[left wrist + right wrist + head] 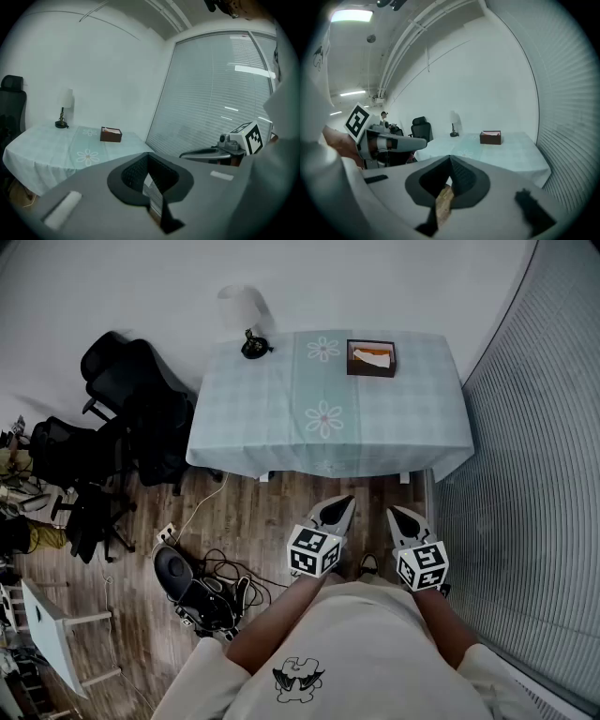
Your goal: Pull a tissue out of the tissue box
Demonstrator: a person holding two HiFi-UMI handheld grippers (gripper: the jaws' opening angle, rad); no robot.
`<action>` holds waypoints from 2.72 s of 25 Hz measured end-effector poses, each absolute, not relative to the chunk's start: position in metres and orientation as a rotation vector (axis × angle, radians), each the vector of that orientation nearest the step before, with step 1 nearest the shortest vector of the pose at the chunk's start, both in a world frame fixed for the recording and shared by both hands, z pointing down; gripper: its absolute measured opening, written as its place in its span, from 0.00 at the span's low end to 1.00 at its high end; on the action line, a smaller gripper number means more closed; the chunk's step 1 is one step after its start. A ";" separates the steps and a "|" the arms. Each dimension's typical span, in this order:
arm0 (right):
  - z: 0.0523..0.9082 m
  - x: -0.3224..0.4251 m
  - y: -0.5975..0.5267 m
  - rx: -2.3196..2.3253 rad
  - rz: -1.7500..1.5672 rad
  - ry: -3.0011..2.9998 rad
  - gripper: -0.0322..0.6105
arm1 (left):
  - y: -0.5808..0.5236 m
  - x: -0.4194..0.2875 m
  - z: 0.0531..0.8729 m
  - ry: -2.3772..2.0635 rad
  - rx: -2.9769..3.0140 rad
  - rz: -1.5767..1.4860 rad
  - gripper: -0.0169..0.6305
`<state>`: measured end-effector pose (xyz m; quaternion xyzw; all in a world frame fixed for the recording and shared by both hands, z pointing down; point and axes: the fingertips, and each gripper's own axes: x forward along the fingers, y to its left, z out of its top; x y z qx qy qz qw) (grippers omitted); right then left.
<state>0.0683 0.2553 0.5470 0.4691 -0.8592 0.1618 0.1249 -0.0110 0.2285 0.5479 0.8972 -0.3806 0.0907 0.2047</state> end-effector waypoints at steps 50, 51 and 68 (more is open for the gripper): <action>0.571 0.058 0.084 1.460 0.573 -2.455 0.07 | 0.071 -0.032 0.580 -0.984 2.467 0.261 0.04; 0.574 0.065 0.067 1.453 0.578 -2.458 0.07 | 0.055 -0.025 0.581 -0.996 2.463 0.263 0.04; 0.554 0.157 -0.150 1.282 0.584 -2.534 0.07 | -0.159 0.075 0.559 -1.154 2.420 0.350 0.04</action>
